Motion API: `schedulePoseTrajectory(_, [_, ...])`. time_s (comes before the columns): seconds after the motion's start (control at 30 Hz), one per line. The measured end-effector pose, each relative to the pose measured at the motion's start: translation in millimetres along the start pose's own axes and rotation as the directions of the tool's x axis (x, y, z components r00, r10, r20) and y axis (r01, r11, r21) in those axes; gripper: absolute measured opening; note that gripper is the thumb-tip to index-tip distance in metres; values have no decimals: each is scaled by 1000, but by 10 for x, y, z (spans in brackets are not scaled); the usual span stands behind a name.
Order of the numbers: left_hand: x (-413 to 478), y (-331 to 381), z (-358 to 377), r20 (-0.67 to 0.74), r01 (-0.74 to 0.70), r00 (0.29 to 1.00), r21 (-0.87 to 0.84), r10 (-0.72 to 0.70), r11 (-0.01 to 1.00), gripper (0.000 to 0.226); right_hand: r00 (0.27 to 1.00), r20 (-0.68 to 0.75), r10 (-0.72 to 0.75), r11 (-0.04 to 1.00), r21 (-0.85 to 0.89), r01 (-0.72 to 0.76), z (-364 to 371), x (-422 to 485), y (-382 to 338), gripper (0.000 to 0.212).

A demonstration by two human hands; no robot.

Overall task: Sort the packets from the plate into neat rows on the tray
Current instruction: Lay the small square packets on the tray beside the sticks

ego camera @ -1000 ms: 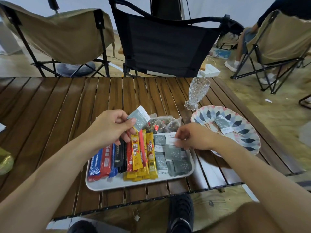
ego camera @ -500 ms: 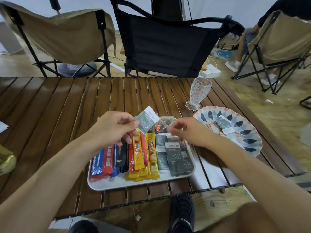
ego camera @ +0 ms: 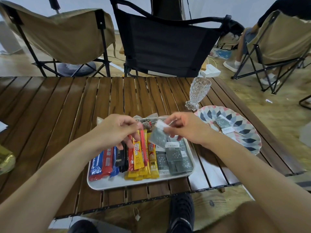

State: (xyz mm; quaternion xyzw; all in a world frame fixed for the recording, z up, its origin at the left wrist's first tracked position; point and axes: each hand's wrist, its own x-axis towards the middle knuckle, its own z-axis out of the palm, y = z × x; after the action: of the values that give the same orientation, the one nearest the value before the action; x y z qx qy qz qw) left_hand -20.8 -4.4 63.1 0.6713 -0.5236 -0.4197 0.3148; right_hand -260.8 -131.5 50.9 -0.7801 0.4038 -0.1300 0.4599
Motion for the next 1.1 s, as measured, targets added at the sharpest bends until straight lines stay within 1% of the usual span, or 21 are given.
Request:
schedulePoseTrajectory(0.07, [14,-17,-11,-9,9,1000,-2,-9,1000,20,996,88,30,977,-214,-10,-18,-7,120,20])
schedulePoseTrajectory(0.17, [22,-21,-7,-13,7,1000,9,-6,1000,20,985,133,108,946,-320,-61,64,-6,216,19])
schedulePoseTrajectory(0.23, [29,-13,7,-17,1,1000,18,-1,1000,21,988,115,101,916,-398,-48,142,24,229,18])
schedulePoseTrajectory(0.3, [31,-4,15,-18,-3,1000,23,4,1000,21,993,93,76,898,-439,-27,217,64,236,15])
schedulePoseTrajectory(0.43, [22,-11,-4,-17,-10,1000,9,11,1000,21,996,77,34,875,-484,8,336,130,288,9])
schedulePoseTrajectory(0.6, [21,-35,-34,-25,-1,1000,20,2,1000,21,998,54,24,867,-498,6,389,129,301,15])
schedulePoseTrajectory(0.73, [19,-37,-35,-23,-5,1000,15,5,1000,21,999,33,-18,862,-507,32,377,113,285,18])
schedulePoseTrajectory(0.9, [18,-21,-29,-26,-4,1000,22,4,1000,21,991,132,-28,851,-517,93,411,114,264,8])
schedulePoseTrajectory(1.0, [23,-12,-18,-25,-4,1000,25,4,1000,20,995,93,-47,855,-512,88,314,109,209,5])
schedulePoseTrajectory(1.1, [38,16,0,-27,-8,1000,27,9,1000,19,997,-4,-80,871,-487,68,8,83,166,10])
